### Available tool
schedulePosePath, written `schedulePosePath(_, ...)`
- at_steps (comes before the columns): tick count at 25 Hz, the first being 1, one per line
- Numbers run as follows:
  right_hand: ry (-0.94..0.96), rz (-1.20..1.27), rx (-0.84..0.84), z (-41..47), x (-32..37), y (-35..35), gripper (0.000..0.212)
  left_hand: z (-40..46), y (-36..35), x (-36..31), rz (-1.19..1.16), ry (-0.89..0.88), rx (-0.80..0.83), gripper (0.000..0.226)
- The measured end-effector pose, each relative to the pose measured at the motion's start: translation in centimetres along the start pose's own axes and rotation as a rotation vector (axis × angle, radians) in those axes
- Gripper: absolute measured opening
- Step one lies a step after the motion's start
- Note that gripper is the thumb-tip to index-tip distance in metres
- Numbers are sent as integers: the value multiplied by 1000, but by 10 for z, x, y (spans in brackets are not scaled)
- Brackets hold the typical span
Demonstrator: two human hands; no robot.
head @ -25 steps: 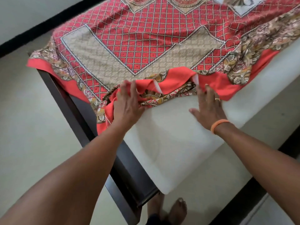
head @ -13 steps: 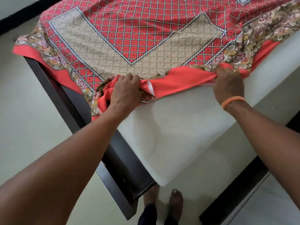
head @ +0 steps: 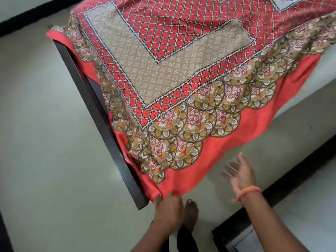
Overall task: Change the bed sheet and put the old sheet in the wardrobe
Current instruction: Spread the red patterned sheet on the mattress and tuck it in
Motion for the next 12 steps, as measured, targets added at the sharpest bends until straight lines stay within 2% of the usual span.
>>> schedulePosePath(1,-18,31,106,-6,-2,-21,33,0,-5,5,-185,59,-5,48)
schedulePosePath(3,11,40,212,-14,3,-50,35,-1,-3,26,-713,255,-192,38)
schedulePosePath(5,6,58,205,-18,7,-66,33,2,5,37,-1173,394,-373,38)
schedulePosePath(7,46,95,122,-15,16,-63,14,17,10,32,-1505,453,-401,54)
schedulePosePath(9,138,128,98,-19,25,-54,13,32,8,20,-1662,477,-312,48)
schedulePosePath(11,117,160,65,-23,8,-35,15,33,5,15,-1546,462,-262,34)
schedulePosePath(12,57,129,38,-26,-10,-21,15,27,5,17,-1389,455,-281,25)
Point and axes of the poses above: each hand's wrist, its own z-axis towards the middle knuckle, its own y-axis out of the back of the hand, x = y × z, the point moved 10 cm from there along z, towards the middle knuckle, and after that the axes turned 10 degrees about -z, right-handed, at the moved point
